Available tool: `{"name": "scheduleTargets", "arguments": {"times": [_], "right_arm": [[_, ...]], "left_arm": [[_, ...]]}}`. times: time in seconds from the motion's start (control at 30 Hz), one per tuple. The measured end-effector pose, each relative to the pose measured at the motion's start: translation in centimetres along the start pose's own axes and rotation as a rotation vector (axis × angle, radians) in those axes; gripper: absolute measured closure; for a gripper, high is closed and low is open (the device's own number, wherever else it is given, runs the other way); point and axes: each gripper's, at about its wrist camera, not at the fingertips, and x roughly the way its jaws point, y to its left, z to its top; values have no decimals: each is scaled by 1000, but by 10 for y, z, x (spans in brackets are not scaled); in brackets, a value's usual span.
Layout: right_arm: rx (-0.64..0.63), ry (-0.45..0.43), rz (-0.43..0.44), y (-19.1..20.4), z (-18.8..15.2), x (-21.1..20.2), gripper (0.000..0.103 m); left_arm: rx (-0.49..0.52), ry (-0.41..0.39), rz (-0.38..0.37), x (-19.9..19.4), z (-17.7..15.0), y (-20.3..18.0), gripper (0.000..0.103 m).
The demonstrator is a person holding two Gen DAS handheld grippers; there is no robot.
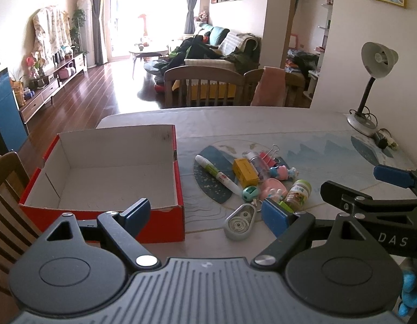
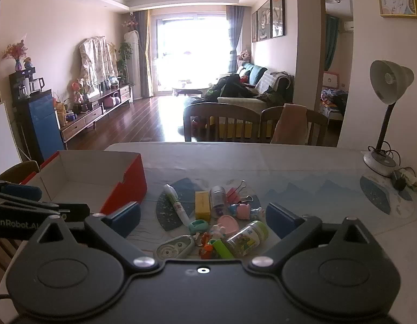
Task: Organize rigid objects
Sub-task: 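Move both grippers toward the pile of items on the table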
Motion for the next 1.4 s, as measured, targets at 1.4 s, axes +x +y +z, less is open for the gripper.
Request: {"name": "scheduleTargets", "arguments": {"times": [1.4], "right_arm": [[-223,273,148,-52,-57,101,24]], "left_arm": [[-23,197,-36,140,-21,-46,13]]}}
